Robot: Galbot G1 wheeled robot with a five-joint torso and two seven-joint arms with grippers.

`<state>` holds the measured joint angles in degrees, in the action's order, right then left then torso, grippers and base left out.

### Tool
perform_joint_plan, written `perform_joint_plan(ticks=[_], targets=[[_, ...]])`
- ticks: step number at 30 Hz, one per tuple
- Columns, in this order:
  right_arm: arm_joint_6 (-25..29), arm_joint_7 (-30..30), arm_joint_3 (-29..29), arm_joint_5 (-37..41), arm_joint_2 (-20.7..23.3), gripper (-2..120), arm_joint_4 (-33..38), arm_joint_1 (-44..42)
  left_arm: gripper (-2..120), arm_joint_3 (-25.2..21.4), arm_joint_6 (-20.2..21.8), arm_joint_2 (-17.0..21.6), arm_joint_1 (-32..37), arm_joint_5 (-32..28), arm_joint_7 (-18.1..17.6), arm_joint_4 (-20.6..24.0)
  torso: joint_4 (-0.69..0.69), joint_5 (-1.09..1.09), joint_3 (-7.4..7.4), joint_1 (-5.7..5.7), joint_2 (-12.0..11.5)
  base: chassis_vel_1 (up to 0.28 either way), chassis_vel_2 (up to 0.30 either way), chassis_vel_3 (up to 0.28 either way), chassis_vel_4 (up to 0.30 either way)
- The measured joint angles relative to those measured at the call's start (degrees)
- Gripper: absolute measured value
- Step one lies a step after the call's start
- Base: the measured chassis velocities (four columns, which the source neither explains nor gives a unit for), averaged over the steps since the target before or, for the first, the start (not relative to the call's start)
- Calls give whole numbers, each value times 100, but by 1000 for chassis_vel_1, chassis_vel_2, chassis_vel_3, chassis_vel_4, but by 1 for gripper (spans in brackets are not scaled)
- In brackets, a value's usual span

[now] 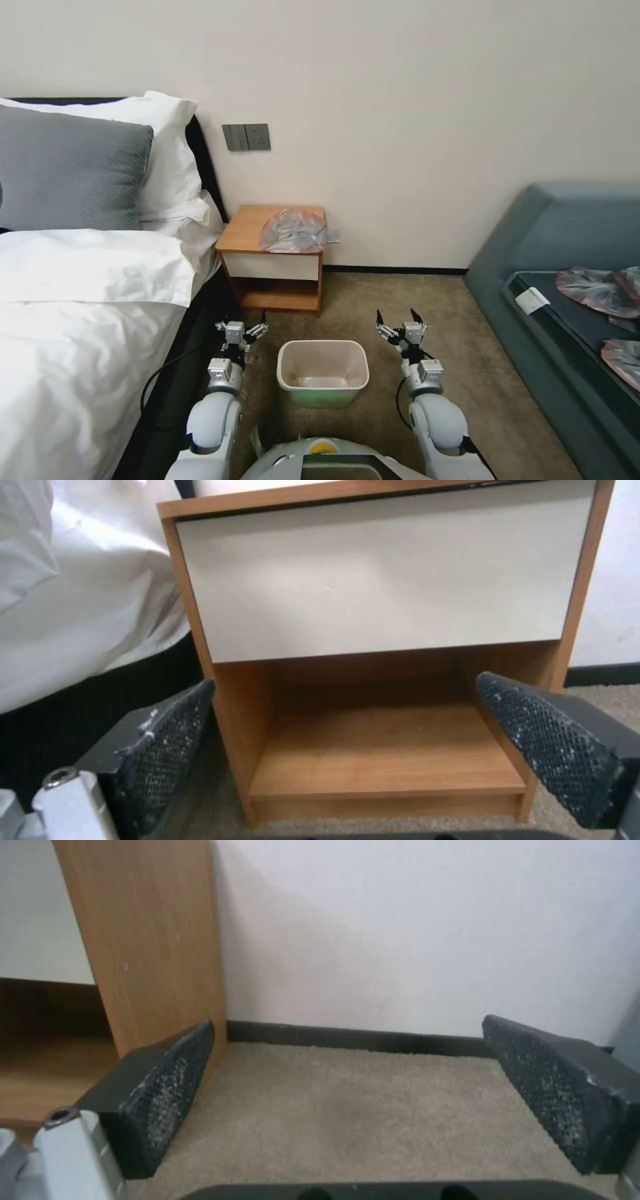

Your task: Pick up the garbage bag from the table and place it over the trash can.

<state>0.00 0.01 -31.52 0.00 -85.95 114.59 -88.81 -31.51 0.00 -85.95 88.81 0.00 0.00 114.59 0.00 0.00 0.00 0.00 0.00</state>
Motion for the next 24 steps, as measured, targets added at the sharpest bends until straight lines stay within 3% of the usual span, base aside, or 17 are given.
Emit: perform_joint_plan(ticks=[24], targets=[[0,0,0,-1,0,100,0,0,100,0,0,0,0,0,0,0,0,0,0,0,0,0,0,0,0]])
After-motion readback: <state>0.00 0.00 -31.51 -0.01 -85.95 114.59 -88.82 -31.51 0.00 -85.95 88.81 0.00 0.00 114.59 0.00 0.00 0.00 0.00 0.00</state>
